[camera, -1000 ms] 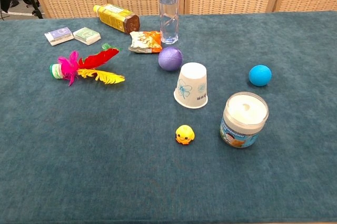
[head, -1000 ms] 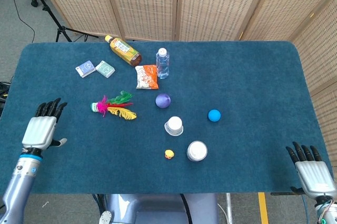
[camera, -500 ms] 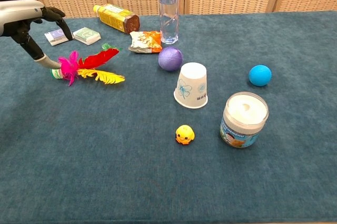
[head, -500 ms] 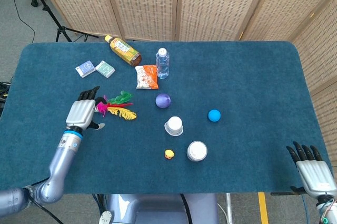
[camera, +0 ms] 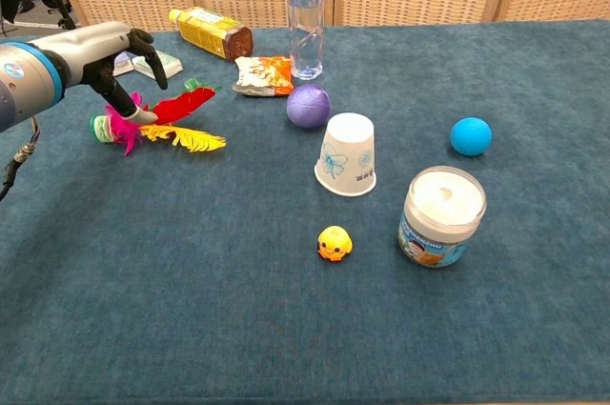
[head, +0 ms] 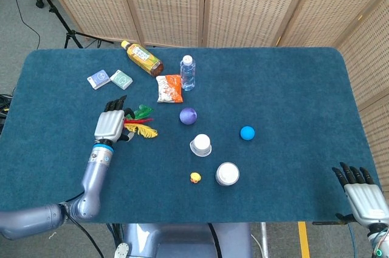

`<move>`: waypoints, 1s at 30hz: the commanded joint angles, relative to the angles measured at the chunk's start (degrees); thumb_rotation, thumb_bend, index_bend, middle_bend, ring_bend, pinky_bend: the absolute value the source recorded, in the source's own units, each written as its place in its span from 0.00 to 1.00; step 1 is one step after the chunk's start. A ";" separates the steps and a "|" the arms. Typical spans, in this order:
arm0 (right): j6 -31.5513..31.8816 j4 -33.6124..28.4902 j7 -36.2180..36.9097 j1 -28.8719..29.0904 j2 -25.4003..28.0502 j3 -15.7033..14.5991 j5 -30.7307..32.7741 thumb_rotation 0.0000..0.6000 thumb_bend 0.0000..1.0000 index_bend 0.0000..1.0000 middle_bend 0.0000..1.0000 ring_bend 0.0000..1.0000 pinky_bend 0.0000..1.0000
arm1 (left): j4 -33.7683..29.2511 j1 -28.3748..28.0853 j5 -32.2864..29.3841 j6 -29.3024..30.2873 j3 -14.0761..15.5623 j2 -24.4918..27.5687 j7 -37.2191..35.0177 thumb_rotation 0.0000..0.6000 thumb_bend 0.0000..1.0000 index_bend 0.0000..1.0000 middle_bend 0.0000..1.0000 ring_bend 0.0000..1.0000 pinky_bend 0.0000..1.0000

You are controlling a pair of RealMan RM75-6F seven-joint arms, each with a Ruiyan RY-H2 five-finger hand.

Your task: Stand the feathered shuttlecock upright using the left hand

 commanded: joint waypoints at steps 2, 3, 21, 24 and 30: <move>-0.22 0.37 0.88 0.03 0.16 0.15 0.06 1.00 0.00 0.00 0.00 0.00 0.00 | 5.34 -1.15 2.74 0.04 0.23 -4.15 -3.01 1.00 0.26 0.45 0.00 0.00 0.00; -0.30 0.42 1.06 0.04 0.20 0.16 0.09 1.00 0.00 0.00 0.00 0.00 0.00 | 6.55 -1.33 3.53 0.19 0.31 -4.90 -3.48 1.00 0.26 0.45 0.00 0.00 0.00; -1.42 2.00 3.42 0.44 0.07 0.77 0.96 1.00 0.00 0.00 0.00 0.00 0.00 | 16.93 -3.30 9.56 0.51 -1.22 -12.84 -8.64 1.00 0.27 0.55 0.00 0.00 0.00; -1.28 2.01 3.34 0.37 0.02 0.75 0.85 1.00 0.00 0.00 0.00 0.00 0.00 | 17.05 -3.10 9.70 0.50 -1.19 -12.75 -8.30 1.00 0.28 0.56 0.00 0.00 0.00; -1.21 1.92 3.04 0.34 -0.07 0.72 0.82 1.00 0.00 0.00 0.00 0.00 0.00 | 17.43 -2.73 10.22 0.60 -1.22 -12.53 -8.00 1.00 0.30 0.57 0.00 0.00 0.00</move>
